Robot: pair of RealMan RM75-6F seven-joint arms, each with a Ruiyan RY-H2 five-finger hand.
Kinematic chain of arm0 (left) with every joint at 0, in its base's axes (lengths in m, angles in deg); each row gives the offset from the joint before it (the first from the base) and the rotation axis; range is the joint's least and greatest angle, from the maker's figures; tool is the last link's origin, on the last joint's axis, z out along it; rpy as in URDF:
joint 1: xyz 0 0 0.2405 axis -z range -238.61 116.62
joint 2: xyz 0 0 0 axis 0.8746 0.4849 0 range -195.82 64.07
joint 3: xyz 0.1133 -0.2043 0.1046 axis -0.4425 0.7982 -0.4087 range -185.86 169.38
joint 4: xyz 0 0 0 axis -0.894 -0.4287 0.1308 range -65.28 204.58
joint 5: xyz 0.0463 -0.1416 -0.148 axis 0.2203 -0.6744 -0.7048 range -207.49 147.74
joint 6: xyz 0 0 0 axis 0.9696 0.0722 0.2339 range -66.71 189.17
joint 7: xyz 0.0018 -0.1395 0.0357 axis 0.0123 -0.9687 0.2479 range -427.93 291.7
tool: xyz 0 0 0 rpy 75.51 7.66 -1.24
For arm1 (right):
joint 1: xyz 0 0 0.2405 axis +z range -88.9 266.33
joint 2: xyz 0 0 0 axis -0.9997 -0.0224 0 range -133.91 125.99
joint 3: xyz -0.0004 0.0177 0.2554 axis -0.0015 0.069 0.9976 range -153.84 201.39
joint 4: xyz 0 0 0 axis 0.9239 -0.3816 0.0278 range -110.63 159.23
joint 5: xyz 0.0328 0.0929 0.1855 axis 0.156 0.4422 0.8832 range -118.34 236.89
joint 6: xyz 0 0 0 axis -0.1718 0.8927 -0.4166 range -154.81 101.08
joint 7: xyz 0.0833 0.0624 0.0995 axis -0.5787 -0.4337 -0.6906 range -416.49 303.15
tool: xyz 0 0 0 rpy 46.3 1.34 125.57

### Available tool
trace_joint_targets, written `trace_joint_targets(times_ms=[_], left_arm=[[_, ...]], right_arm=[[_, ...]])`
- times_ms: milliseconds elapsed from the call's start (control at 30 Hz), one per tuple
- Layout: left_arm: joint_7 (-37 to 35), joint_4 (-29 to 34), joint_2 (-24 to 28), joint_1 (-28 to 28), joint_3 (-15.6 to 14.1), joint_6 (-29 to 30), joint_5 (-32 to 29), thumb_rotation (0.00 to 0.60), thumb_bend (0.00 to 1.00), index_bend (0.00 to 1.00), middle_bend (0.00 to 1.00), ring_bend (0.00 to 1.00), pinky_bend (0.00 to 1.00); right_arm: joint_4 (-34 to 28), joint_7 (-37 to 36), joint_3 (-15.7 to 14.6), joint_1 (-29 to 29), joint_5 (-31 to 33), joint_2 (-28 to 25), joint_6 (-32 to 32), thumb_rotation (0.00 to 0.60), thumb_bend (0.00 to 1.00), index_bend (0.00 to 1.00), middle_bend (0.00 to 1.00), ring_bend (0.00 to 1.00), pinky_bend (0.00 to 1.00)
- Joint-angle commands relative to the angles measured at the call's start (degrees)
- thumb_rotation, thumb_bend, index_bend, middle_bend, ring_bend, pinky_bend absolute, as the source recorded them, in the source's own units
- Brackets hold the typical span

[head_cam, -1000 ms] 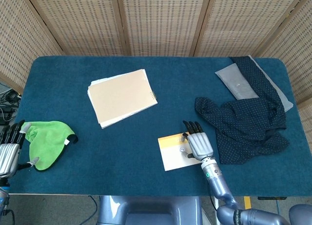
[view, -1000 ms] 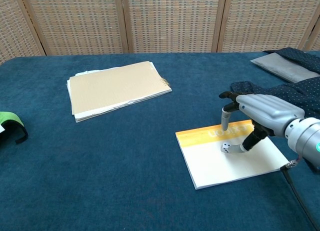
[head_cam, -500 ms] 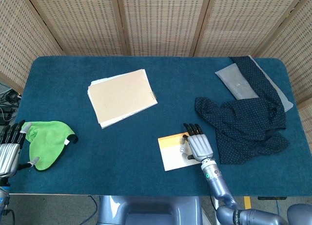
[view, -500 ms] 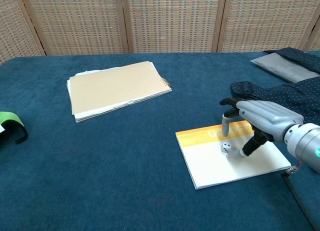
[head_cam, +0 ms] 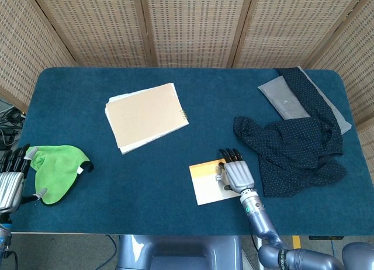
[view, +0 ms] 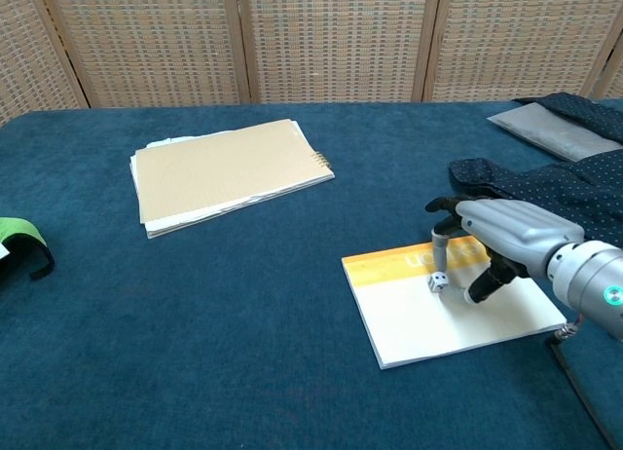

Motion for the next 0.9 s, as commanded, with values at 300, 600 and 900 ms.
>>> trace_joint_targets(times_ms=[300,600,900], left_arm=[[-0.02,0.08,0.03,-0.03,-0.02,0.12,0.02,0.600,0.00,0.00,0.00,0.00,0.00],[-0.12,0.10,0.09,-0.07,0.05,0.30,-0.02,0.600,0.00,0.00,0.00,0.00,0.00],[0.12,0.33,0.16,-0.11,0.02,0.35,-0.09,0.600,0.00,0.00,0.00,0.00,0.00]], right_arm=[[-2.09,1.18,-0.40,0.22,0.56,-0.78,-0.38,0.600,0.51,0.55,0.14,0.00,0.02],[-8.46,2.91,1.35,0.67,-2.47,-4.98,-4.24,0.600,0.51,0.55,0.15,0.00,0.02],[-14.86,6.40,5.60,1.74,-0.32,-10.62,-6.48,0.600,0.51,0.54,0.14,0.00,0.02]])
